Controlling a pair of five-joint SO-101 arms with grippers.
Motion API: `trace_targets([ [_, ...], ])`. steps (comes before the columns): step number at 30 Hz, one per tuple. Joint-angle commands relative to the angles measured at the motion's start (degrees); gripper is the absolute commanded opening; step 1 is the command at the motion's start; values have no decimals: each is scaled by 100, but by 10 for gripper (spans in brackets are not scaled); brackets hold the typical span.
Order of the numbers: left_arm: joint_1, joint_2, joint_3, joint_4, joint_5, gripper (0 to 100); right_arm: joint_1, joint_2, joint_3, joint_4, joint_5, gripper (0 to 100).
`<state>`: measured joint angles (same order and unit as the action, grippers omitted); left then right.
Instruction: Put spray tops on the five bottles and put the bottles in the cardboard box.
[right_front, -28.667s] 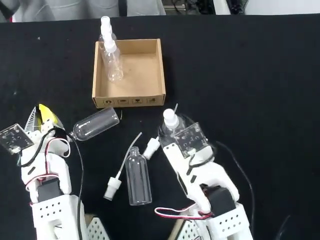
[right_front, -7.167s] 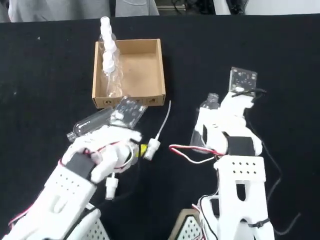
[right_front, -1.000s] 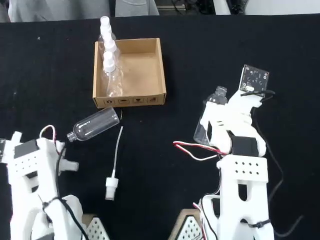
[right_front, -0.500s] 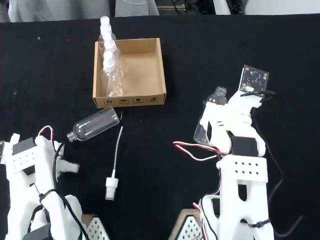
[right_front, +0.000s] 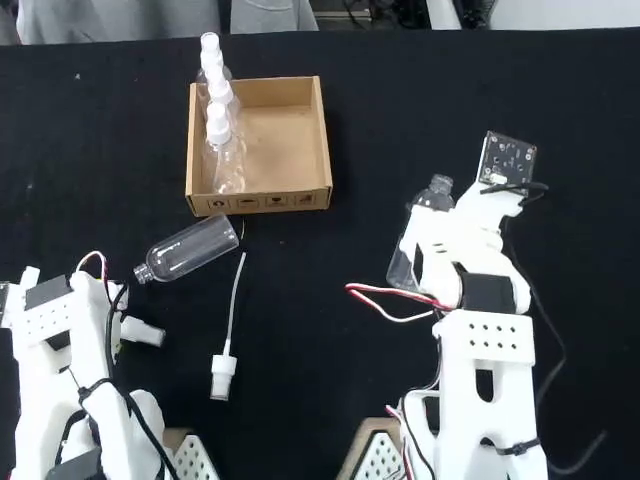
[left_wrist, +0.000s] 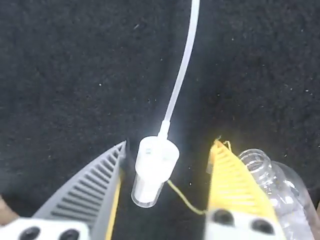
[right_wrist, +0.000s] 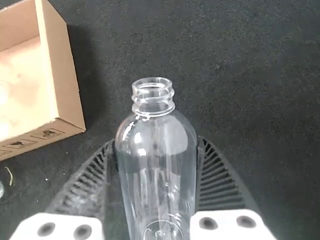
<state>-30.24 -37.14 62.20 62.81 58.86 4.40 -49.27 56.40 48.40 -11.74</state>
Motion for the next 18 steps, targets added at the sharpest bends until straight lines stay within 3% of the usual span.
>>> trace_targets([
  [1,-92,-53,-453,35,-325,231,-149,-242,-57,-141,-9,59],
  [7,-101,-53,-945,870,-589,234,-158,-242,-57,-141,-9,59],
  [12,-163,-53,-1130,1055,-721,235,-158,-242,-57,-141,-9,59],
  [18,-1095,9,-1393,1064,-1776,231,-158,-242,-57,-141,-9,59],
])
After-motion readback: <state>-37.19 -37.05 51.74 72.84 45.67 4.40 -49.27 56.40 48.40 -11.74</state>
